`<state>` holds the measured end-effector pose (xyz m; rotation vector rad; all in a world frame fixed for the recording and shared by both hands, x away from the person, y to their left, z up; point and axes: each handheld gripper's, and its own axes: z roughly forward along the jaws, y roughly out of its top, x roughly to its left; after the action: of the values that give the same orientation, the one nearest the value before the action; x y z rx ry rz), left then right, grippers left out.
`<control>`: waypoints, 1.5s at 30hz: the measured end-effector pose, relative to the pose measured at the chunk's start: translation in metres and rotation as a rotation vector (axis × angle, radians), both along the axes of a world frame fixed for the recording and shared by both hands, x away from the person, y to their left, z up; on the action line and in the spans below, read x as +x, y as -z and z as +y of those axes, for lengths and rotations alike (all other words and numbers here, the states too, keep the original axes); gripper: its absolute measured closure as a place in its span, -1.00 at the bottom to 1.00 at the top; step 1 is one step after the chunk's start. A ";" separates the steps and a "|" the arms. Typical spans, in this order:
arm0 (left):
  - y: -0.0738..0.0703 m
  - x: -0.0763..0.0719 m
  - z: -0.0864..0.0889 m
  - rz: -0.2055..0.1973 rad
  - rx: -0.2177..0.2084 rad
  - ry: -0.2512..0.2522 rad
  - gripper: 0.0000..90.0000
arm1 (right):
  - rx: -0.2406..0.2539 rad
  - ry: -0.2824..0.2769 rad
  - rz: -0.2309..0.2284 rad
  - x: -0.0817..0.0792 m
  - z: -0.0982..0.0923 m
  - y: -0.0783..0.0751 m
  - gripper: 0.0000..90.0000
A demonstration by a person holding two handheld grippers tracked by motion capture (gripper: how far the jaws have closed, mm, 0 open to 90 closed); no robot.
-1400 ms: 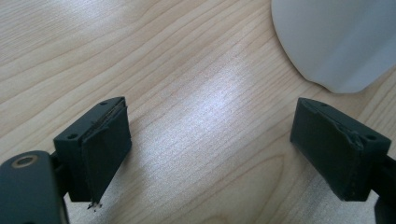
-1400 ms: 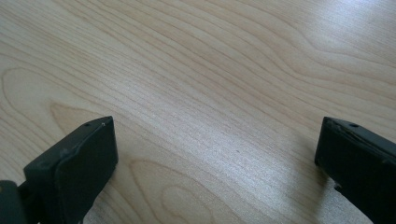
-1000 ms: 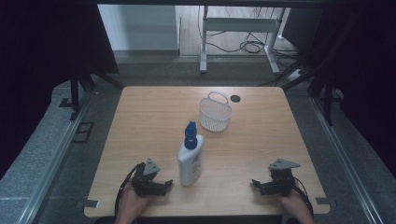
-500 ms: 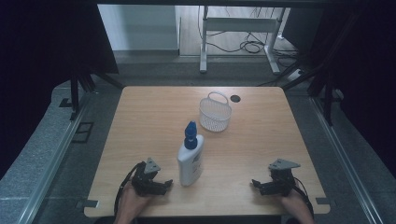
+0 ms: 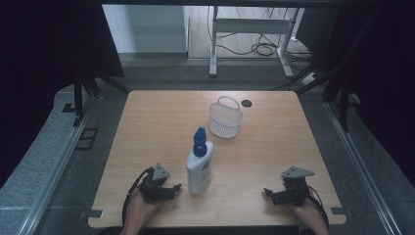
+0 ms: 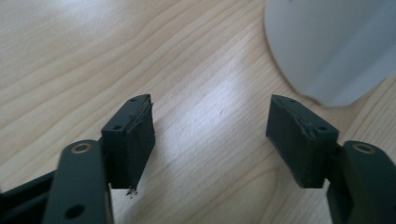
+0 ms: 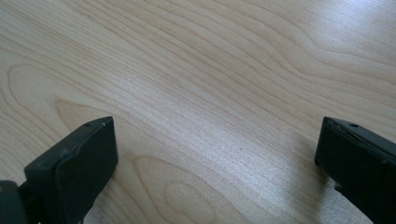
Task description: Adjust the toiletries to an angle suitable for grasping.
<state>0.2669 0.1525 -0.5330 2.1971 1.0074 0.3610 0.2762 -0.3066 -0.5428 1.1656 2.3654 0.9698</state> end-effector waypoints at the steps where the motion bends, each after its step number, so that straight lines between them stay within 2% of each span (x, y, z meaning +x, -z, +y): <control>1: 0.000 0.000 0.000 0.000 0.000 0.000 -0.19 | 0.000 0.000 0.000 0.000 0.000 0.000 -1.00; 8: -0.001 0.008 -0.006 -0.005 -0.015 0.015 0.04 | 0.000 0.000 0.000 0.000 0.000 0.000 -1.00; 9: -0.001 0.010 -0.007 -0.006 -0.023 0.017 0.15 | -0.001 -0.002 -0.001 0.000 0.000 0.000 -1.00; 18: -0.002 0.013 -0.010 0.001 -0.065 0.042 0.59 | 0.000 -0.005 0.000 0.001 0.000 0.000 -1.00; 22: -0.003 0.012 -0.013 0.012 -0.080 0.071 0.80 | 0.000 -0.006 0.000 0.001 0.000 0.000 -1.00; 23: -0.003 0.012 -0.014 0.015 -0.078 0.079 0.80 | 0.000 -0.006 0.000 0.001 0.000 0.000 -1.00; 25: -0.002 0.012 -0.018 0.027 -0.075 0.099 0.96 | -0.001 -0.007 -0.001 0.001 0.000 0.000 -1.00; 30: -0.001 0.010 -0.026 0.042 -0.060 0.131 0.98 | -0.001 -0.007 0.000 0.001 0.000 0.000 -1.00; 45: -0.002 0.002 -0.040 0.055 -0.050 0.153 0.98 | -0.001 -0.009 0.001 0.001 0.000 0.000 -1.00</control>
<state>0.2691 0.1124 -0.5311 2.2325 0.8606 0.2039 0.2772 -0.3065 -0.5426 1.1558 2.3736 0.9707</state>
